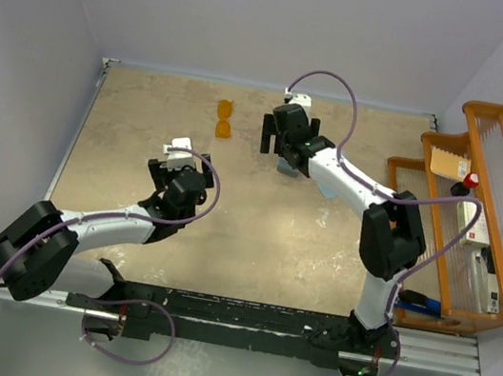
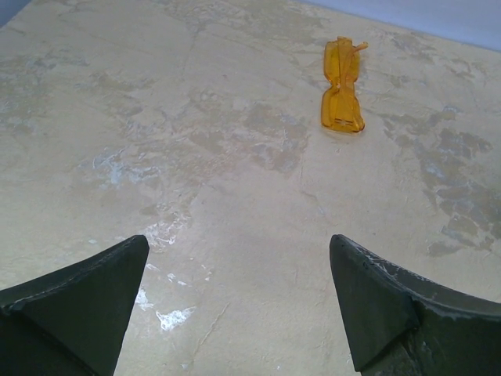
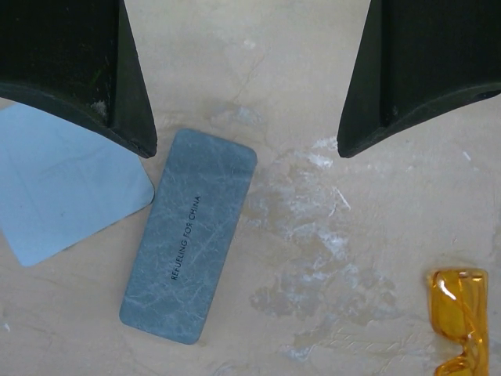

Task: Organize the sunglasses
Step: Pick up the sunglasses case from the center of the board.

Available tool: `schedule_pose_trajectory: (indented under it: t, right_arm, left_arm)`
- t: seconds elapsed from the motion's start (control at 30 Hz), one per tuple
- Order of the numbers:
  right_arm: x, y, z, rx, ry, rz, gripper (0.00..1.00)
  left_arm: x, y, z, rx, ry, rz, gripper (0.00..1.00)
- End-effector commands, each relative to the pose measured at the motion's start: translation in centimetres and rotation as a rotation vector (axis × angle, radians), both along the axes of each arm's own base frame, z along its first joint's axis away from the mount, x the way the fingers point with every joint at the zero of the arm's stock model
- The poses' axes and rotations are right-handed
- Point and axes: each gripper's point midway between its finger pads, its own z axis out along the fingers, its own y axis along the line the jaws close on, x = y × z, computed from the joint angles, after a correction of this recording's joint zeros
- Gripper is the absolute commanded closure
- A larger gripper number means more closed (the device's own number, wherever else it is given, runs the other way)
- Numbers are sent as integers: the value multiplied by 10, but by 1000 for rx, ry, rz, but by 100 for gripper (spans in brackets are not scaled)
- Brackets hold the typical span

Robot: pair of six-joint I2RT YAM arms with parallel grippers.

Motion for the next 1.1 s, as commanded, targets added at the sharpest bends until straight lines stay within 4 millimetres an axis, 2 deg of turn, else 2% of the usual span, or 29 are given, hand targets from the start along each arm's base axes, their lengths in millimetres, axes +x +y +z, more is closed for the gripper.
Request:
schedule_pose_trajectory:
  t: [0.0, 0.47, 0.73, 1.07]
  right_arm:
    - [11, -8, -7, 26, 80, -85, 1]
    - [52, -33, -41, 96, 216, -226, 1]
    - [60, -29, -64, 97, 277, -236, 1]
    - [61, -26, -87, 107, 321, -242, 1]
  left_arm:
    - [6, -5, 10, -33, -35, 12, 5]
    - [5, -9, -3, -67, -34, -10, 5]
    - [4, -8, -1, -72, -41, -10, 5]
    - [4, -8, -1, -72, -41, -11, 5]
